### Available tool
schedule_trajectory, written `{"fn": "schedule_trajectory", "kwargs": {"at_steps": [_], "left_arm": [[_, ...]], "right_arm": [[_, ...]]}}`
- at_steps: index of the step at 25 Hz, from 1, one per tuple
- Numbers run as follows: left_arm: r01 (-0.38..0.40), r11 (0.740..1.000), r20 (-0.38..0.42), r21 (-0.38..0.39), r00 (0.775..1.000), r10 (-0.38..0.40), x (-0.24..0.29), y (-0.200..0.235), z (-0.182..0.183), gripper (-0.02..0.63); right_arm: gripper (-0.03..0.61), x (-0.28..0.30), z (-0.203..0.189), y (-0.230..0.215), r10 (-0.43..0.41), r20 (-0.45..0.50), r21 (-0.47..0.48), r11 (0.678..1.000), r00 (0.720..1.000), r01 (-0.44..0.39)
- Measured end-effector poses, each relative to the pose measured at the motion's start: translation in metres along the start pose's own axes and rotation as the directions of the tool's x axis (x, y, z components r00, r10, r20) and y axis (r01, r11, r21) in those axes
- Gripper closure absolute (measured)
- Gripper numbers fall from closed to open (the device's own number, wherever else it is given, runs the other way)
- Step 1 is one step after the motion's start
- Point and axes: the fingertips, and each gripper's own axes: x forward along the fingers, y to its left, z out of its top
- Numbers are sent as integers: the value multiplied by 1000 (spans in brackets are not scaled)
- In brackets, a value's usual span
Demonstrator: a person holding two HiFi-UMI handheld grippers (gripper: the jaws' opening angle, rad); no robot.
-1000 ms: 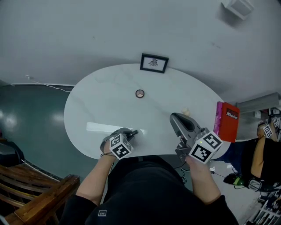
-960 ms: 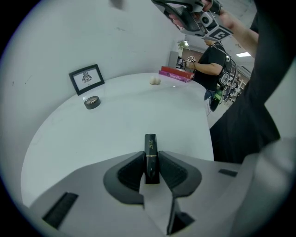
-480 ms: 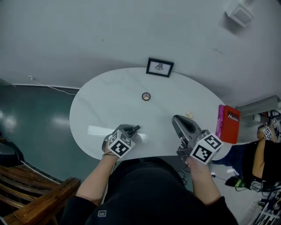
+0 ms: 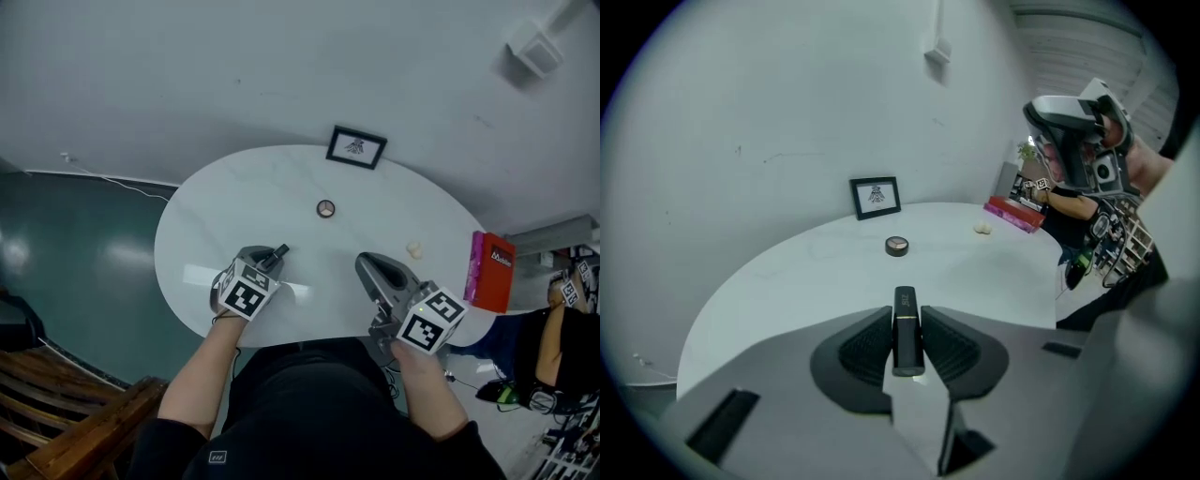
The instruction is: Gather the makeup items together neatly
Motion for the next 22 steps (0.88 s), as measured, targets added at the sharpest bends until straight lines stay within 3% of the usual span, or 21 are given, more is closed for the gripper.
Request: {"fn": "schedule_trajectory", "kwargs": {"at_steps": [8, 14, 22], "left_arm": [[-121, 986, -9, -113, 993, 121, 15, 52, 7, 512], [-198, 951, -29, -236, 980, 197, 36, 79, 2, 512], [-263, 924, -59, -278, 965, 257, 56, 93, -5, 512]], "right_arm": [[543, 35, 5, -23, 57, -51, 24, 998, 997, -55], [542, 55, 8, -50, 81, -87, 57, 995, 993, -76], [543, 72, 9, -80, 96, -113, 96, 992, 989, -85]]}}
